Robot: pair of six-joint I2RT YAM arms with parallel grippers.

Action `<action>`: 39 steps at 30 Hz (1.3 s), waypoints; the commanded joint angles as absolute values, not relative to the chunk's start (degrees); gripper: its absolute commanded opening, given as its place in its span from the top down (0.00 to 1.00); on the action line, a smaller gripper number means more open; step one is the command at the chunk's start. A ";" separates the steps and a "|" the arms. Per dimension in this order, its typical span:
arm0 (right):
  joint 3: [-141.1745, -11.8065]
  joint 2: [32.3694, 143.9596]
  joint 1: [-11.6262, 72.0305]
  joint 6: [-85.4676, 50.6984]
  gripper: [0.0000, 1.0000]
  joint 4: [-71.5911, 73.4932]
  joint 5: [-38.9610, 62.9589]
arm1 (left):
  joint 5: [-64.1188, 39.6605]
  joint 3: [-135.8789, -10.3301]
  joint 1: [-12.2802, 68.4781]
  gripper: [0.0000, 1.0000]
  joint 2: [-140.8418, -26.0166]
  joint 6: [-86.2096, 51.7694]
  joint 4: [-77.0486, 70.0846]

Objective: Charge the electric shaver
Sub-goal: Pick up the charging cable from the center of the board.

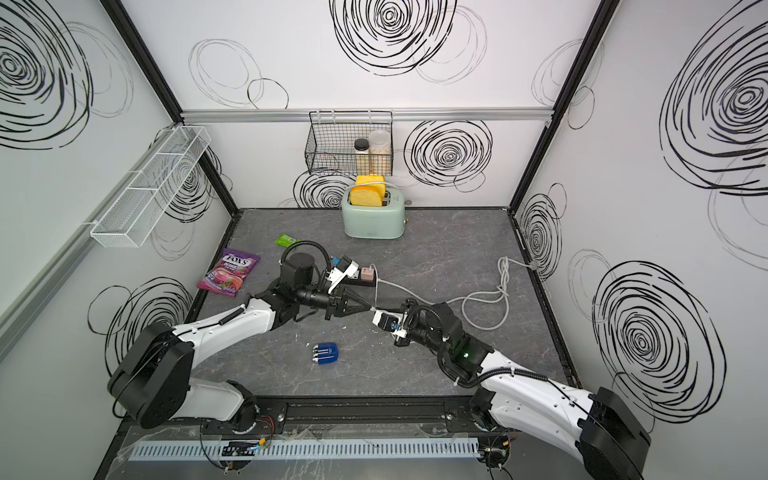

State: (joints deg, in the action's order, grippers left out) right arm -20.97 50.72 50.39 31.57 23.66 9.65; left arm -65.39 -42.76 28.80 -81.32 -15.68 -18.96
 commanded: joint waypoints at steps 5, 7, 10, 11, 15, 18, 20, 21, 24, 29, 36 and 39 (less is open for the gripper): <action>-20.22 51.57 50.22 32.78 0.84 27.96 10.82 | -67.72 -44.21 28.32 1.00 -81.92 -16.89 -20.32; -20.21 51.76 50.36 33.09 0.84 27.91 10.81 | -67.93 -44.21 28.40 1.00 -81.84 -17.03 -20.35; -20.08 51.93 50.36 33.16 0.84 28.09 10.68 | -68.37 -44.37 28.43 1.00 -81.88 -17.23 -20.41; -20.05 51.94 50.40 33.13 0.84 28.33 10.64 | -68.55 -44.38 28.39 1.00 -81.87 -17.32 -20.39; -20.04 52.41 50.53 33.18 0.84 29.00 9.78 | -69.41 -44.56 28.47 1.00 -82.06 -17.84 -20.54; -20.08 52.90 50.68 33.23 0.84 29.61 9.43 | -69.69 -44.56 28.58 1.00 -82.09 -17.93 -20.55; -20.05 53.08 50.80 33.28 0.84 29.84 9.08 | -69.80 -44.56 28.59 1.00 -82.07 -17.91 -20.51; -20.08 53.17 50.75 33.23 0.85 29.88 8.86 | -69.87 -44.46 28.57 1.00 -82.00 -17.99 -20.44; -20.04 53.20 50.89 33.31 0.86 30.00 8.44 | -70.05 -44.48 28.62 1.00 -82.11 -17.93 -20.39; -19.71 52.31 50.85 33.27 0.88 30.18 7.88 | -69.96 -44.30 28.62 1.00 -82.43 -17.89 -20.22; -20.50 50.86 50.79 30.69 1.00 28.93 6.95 | -67.19 -45.37 28.07 0.63 -82.25 -16.03 -16.24; -22.93 49.91 49.88 26.19 1.00 24.31 5.22 | -64.51 -45.84 26.09 0.21 -79.05 -11.29 -12.09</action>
State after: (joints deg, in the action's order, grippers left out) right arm -20.08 51.44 50.68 30.44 26.81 7.09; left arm -66.85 -43.99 28.10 -81.82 -15.86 -15.88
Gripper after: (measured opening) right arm 0.068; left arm 0.655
